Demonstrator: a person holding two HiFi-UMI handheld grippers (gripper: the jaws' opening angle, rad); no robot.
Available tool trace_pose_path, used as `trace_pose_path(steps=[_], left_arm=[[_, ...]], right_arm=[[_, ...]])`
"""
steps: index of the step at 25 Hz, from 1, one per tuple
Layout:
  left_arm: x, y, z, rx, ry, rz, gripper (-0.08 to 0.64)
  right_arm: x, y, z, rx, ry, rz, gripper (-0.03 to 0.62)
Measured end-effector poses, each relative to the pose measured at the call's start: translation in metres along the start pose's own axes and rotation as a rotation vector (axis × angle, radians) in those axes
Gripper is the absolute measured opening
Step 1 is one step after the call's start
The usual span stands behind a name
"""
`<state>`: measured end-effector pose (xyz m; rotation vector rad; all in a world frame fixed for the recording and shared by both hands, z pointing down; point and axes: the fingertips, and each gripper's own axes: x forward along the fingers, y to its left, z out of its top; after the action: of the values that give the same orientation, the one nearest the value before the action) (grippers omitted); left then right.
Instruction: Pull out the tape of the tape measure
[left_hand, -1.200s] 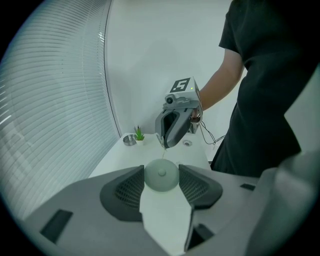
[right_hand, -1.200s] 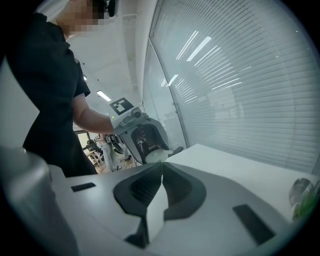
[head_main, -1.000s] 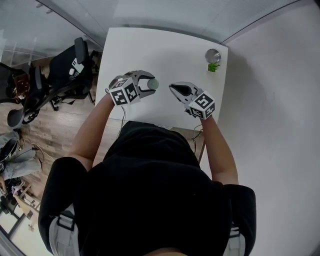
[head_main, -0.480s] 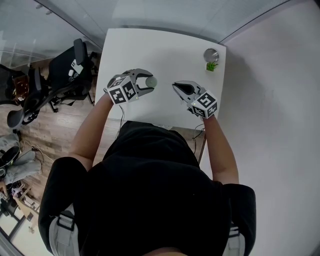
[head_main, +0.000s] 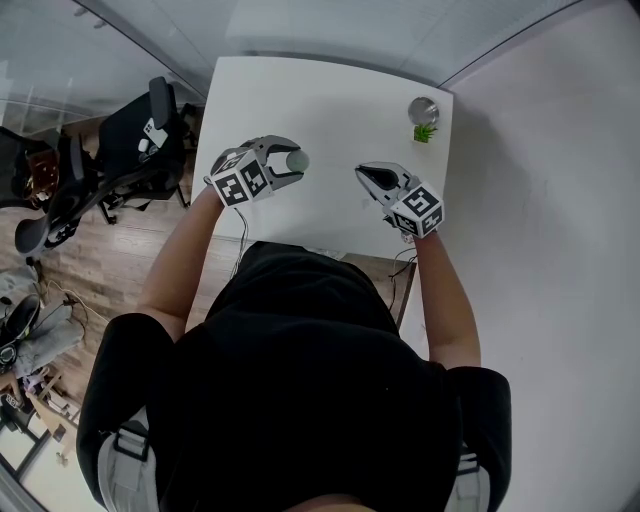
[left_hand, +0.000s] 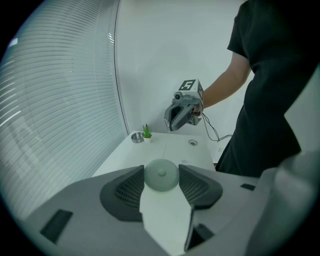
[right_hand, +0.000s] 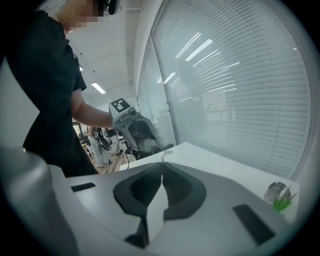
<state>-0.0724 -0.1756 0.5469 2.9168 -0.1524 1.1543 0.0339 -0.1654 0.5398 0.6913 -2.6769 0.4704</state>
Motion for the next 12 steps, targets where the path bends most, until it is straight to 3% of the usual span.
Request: trace_pose_path(steps=[12], left_arm=[[-0.005, 0.008, -0.012, -0.016, 0.019, 0.014, 0.227]], right_arm=[[-0.015, -0.016, -0.01, 0.04, -0.006, -0.05, 0.009]])
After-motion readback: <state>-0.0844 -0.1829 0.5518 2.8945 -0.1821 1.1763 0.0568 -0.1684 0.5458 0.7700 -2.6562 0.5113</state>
